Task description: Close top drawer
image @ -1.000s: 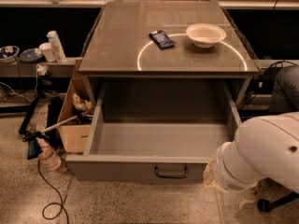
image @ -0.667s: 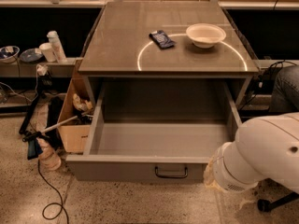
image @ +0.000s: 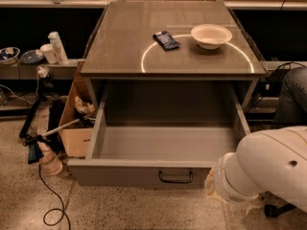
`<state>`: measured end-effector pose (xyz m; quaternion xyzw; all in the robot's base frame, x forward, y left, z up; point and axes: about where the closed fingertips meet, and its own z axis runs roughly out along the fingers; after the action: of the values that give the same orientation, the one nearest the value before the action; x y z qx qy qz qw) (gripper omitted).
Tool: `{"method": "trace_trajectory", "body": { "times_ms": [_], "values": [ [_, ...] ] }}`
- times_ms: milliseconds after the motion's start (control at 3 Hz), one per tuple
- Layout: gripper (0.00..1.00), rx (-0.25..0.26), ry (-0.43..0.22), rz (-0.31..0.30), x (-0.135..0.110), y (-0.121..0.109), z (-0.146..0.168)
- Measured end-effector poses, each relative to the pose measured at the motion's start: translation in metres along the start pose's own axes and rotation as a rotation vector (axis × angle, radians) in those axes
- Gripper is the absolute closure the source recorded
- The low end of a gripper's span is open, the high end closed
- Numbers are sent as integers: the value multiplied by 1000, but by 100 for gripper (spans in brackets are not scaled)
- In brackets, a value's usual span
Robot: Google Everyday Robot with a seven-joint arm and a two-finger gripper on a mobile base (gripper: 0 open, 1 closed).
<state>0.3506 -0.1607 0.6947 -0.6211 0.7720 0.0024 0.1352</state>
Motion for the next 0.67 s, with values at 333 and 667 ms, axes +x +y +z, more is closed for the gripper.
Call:
{"method": "trace_trajectory", "body": {
  "times_ms": [333,667],
  "values": [
    [100,-19,-6,-16,-13,-2,24],
    [100,-11,-4,-19,-23,-13,36]
  ]
}}
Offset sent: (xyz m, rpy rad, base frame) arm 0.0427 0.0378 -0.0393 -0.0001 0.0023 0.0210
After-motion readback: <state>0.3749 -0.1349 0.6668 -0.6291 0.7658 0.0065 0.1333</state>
